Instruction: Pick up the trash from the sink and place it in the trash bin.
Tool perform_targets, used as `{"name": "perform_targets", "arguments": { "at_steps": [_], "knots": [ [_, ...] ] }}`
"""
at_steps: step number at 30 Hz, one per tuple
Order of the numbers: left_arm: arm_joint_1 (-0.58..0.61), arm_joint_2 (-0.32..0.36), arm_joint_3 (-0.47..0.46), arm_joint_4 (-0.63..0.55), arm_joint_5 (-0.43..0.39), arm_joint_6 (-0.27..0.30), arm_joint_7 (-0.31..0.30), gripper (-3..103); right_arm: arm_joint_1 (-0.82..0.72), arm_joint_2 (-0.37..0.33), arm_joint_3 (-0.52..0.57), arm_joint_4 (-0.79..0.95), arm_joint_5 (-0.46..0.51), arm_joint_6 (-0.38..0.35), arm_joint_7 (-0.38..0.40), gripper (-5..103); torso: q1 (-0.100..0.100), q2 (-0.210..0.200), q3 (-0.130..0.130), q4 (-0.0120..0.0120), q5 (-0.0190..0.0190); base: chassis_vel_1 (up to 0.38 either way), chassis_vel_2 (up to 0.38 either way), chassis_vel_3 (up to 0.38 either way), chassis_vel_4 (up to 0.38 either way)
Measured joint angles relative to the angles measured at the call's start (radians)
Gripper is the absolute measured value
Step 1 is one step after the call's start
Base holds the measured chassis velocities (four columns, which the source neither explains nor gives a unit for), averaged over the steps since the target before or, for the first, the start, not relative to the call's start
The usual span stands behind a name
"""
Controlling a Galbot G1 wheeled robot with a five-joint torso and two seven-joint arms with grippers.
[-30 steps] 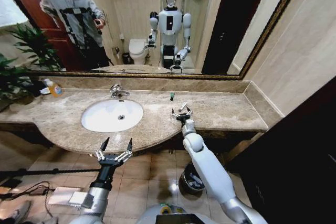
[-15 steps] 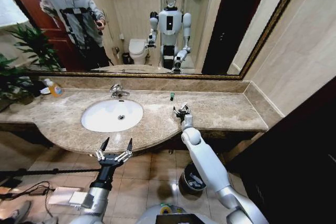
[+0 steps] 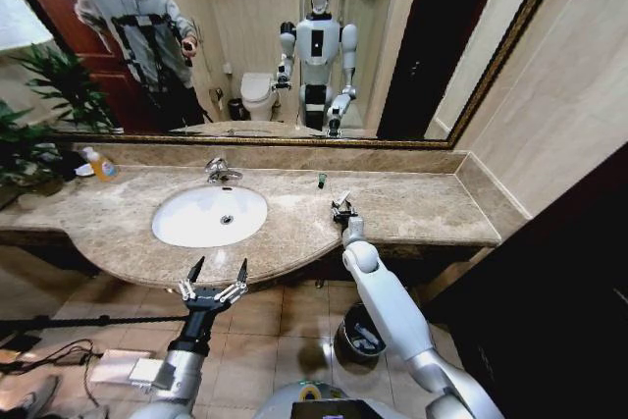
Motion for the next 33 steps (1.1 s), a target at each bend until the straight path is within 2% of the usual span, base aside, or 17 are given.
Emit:
{"name": "perform_targets", "arguments": {
  "at_steps": [1,2,3,5,6,14,17,19,21,24,26,29,33],
  "knots": [
    [0.000,0.000,0.000,0.000,0.000,0.000,0.000,100,-0.001,0.000,0.001,0.000,0.000,0.000,-0.001,33,0.000,0.000,0.000,0.0000,0.0000,0.000,0.000,0.000,0.000],
    [0.000,0.000,0.000,0.000,0.000,0.000,0.000,100,-0.003,0.000,0.004,0.002,0.000,0.000,-0.002,27,0.000,0.000,0.000,0.0000,0.0000,0.000,0.000,0.000,0.000],
    [0.000,0.000,0.000,0.000,0.000,0.000,0.000,100,-0.003,0.000,0.004,0.002,0.000,0.000,-0.002,27,0.000,0.000,0.000,0.0000,0.0000,0.000,0.000,0.000,0.000],
    [0.000,0.000,0.000,0.000,0.000,0.000,0.000,100,-0.004,-0.003,0.010,0.007,0.000,0.000,-0.004,19,0.000,0.000,0.000,0.0000,0.0000,0.000,0.000,0.000,0.000],
    [0.000,0.000,0.000,0.000,0.000,0.000,0.000,100,-0.004,-0.005,0.011,0.008,0.000,0.000,-0.004,18,0.000,0.000,0.000,0.0000,0.0000,0.000,0.000,0.000,0.000],
    [0.000,0.000,0.000,0.000,0.000,0.000,0.000,100,-0.009,-0.024,0.016,0.035,0.014,0.004,-0.005,18,0.000,0.000,0.000,0.0001,0.0001,0.000,0.000,0.000,0.000],
    [0.000,0.000,0.000,0.000,0.000,0.000,0.000,100,-0.035,-0.045,0.029,0.079,0.026,0.022,-0.037,18,0.000,0.000,0.000,0.0001,0.0001,0.000,0.000,0.000,0.000],
    [0.000,0.000,0.000,0.000,0.000,0.000,0.000,100,-0.084,-0.075,0.051,0.129,0.033,0.057,-0.086,18,0.000,0.000,0.000,0.0001,0.0002,0.000,0.000,0.000,0.000],
    [0.000,0.000,0.000,0.000,0.000,0.000,0.000,100,-0.102,-0.085,0.060,0.146,0.033,0.067,-0.099,18,0.000,0.000,0.000,0.0001,0.0002,0.000,0.000,0.000,0.000],
    [0.000,0.000,0.000,0.000,0.000,0.000,0.000,100,-0.203,-0.137,0.123,0.237,0.040,0.121,-0.162,18,0.000,0.000,0.000,0.0000,0.0003,0.000,0.000,0.000,0.000],
    [0.000,0.000,0.000,0.000,0.000,0.000,0.000,100,-0.222,-0.147,0.135,0.255,0.041,0.130,-0.169,18,0.000,0.000,0.000,0.0000,0.0003,0.000,0.000,0.000,0.000],
    [0.000,0.000,0.000,0.000,0.000,0.000,0.000,100,-0.327,-0.183,0.195,0.362,0.051,0.169,-0.180,18,0.000,0.000,0.000,0.0000,0.0004,0.000,0.000,0.000,0.000],
    [0.000,0.000,0.000,0.000,0.000,0.000,0.000,100,-0.451,-0.175,0.250,0.467,0.042,0.207,-0.176,18,0.000,0.000,0.000,0.0001,0.0002,0.000,0.000,0.000,0.000]
  ]
}}
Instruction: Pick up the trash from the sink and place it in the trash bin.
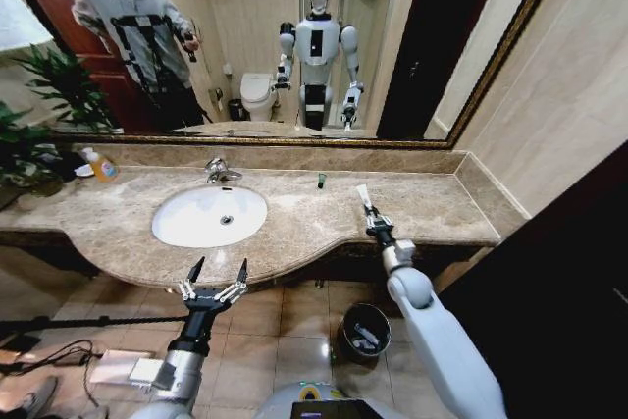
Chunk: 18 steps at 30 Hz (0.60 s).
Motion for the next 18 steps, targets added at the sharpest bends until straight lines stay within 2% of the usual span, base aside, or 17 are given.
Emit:
{"name": "perform_targets", "arguments": {
  "at_steps": [2,5,8,12,14,18],
  "knots": [
    [0.000,0.000,0.000,0.000,0.000,0.000,0.000,100,-0.043,0.009,0.013,0.030,-0.009,0.012,0.000,18,0.000,0.000,0.000,-0.0002,0.0001,0.000,0.000,0.000,0.000],
    [0.000,0.000,0.000,0.000,0.000,0.000,0.000,100,-0.206,0.069,0.060,0.110,-0.089,0.086,-0.006,18,0.000,0.000,0.000,-0.0002,0.0000,0.000,0.000,0.000,0.000],
    [0.000,0.000,0.000,0.000,0.000,0.000,0.000,100,-0.279,0.102,0.066,0.126,-0.117,0.121,-0.008,18,0.000,0.000,0.000,-0.0002,-0.0001,0.000,0.000,0.000,0.000],
    [0.000,0.000,0.000,0.000,0.000,0.000,0.000,100,-0.329,0.127,0.060,0.106,-0.157,0.157,0.001,18,0.000,0.000,0.000,0.0000,-0.0005,0.000,0.000,0.000,0.000],
    [0.000,0.000,0.000,0.000,0.000,0.000,0.000,100,-0.382,0.150,0.052,0.046,-0.218,0.203,0.008,18,0.000,0.000,0.000,0.0000,0.0000,0.000,0.000,0.000,0.000],
    [0.000,0.000,0.000,0.000,0.000,0.000,0.000,100,-0.452,0.154,0.036,0.002,-0.201,0.232,0.029,18,0.000,0.000,0.000,0.0000,-0.0004,0.000,0.000,0.000,0.000]
  ]
}}
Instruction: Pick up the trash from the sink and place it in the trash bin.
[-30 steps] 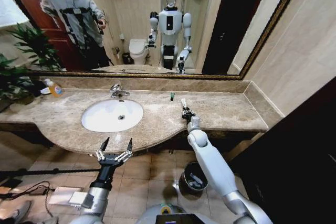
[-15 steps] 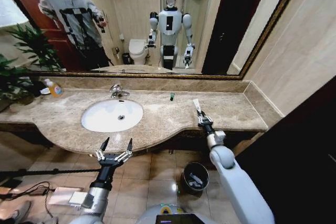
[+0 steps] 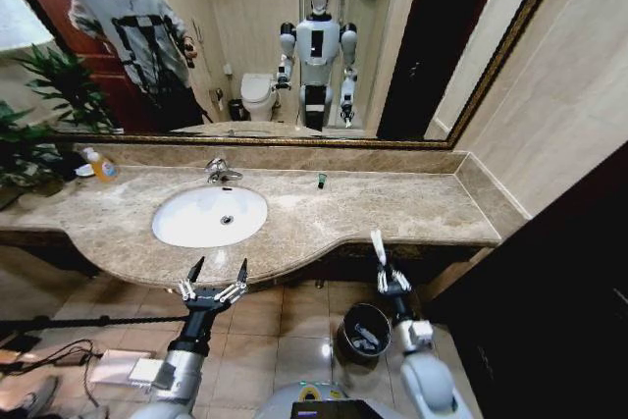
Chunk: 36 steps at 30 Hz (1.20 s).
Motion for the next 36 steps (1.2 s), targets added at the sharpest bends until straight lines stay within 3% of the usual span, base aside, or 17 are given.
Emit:
{"name": "perform_targets", "arguments": {
  "at_steps": [9,11,13,16,22,36],
  "knots": [
    [0.000,0.000,0.000,0.000,0.000,0.000,0.000,100,-0.020,-0.001,-0.024,-0.154,0.008,0.024,-0.018,18,0.000,0.000,0.000,-0.0001,0.0000,0.000,0.000,0.000,0.000],
    [0.000,0.000,0.000,0.000,0.000,0.000,0.000,100,0.080,0.016,-0.037,-0.353,0.024,0.003,-0.078,18,0.000,0.000,0.000,0.0000,0.0002,0.000,0.000,0.000,0.000],
    [0.000,0.000,0.000,0.000,0.000,0.000,0.000,100,0.109,0.017,-0.044,-0.410,0.031,-0.002,-0.089,18,0.000,0.000,0.000,0.0000,0.0002,0.000,0.000,0.000,0.000],
    [0.000,0.000,0.000,0.000,0.000,0.000,0.000,100,0.224,0.017,-0.054,-0.638,0.047,-0.012,-0.119,18,0.000,0.000,0.000,0.0001,0.0003,0.000,0.000,0.000,0.000],
    [0.000,0.000,0.000,0.000,0.000,0.000,0.000,100,0.323,0.023,-0.058,-0.827,0.104,-0.052,-0.151,18,0.000,0.000,0.000,0.0000,0.0001,0.000,0.000,0.000,0.000],
    [0.000,0.000,0.000,0.000,0.000,0.000,0.000,100,0.549,0.039,-0.047,-1.194,0.096,-0.032,-0.154,18,0.000,0.000,0.000,0.0000,0.0002,0.000,0.000,0.000,0.000]
  ]
}}
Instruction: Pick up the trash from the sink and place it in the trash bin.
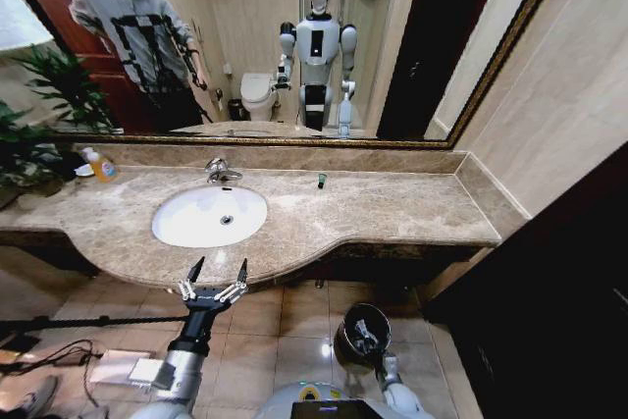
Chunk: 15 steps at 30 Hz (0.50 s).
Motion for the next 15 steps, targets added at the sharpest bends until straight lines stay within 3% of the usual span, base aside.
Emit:
{"name": "perform_targets", "arguments": {
  "at_steps": [7,12,15],
  "knots": [
    [0.000,0.000,0.000,0.000,0.000,0.000,0.000,100,0.093,0.010,0.017,-0.169,-0.036,0.027,-0.008,18,0.000,0.000,0.000,0.0000,0.0002,0.000,0.000,0.000,0.000],
    [0.000,0.000,0.000,0.000,0.000,0.000,0.000,100,0.114,0.004,0.020,-0.184,-0.084,-0.008,-0.004,15,0.000,0.000,0.000,0.0000,0.0002,0.000,0.000,0.000,0.000],
    [0.000,0.000,0.000,0.000,0.000,0.000,0.000,100,0.125,-0.001,0.020,-0.204,-0.096,-0.014,-0.004,19,0.000,0.000,0.000,-0.0001,-0.0002,0.000,0.000,0.000,0.000]
  ]
}}
